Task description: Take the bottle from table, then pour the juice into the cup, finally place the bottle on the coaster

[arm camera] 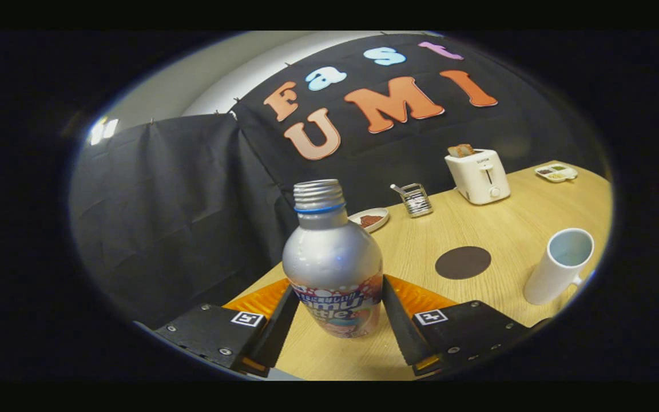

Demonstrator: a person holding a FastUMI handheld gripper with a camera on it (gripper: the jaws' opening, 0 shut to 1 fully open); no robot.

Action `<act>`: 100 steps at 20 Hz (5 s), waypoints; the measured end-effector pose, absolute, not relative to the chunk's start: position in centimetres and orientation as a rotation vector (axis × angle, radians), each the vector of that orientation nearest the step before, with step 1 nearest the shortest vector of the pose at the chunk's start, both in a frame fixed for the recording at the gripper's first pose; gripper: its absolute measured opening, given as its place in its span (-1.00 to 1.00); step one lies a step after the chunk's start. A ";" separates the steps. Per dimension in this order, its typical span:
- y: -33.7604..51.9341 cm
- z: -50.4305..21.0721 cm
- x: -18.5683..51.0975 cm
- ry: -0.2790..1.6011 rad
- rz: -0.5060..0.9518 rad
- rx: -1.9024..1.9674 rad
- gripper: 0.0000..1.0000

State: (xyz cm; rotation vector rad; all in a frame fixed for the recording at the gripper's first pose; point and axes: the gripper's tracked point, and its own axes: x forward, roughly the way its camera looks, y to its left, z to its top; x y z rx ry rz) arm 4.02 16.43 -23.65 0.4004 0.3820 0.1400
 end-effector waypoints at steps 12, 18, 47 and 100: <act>11.8 -21.9 3.4 0.332 0.138 0.797 0.61; 10.7 -21.1 2.6 0.331 0.164 0.991 0.61; 7.0 -21.2 0.6 0.339 0.157 1.701 0.60; 6.6 -17.3 0.2 0.267 0.253 1.988 0.58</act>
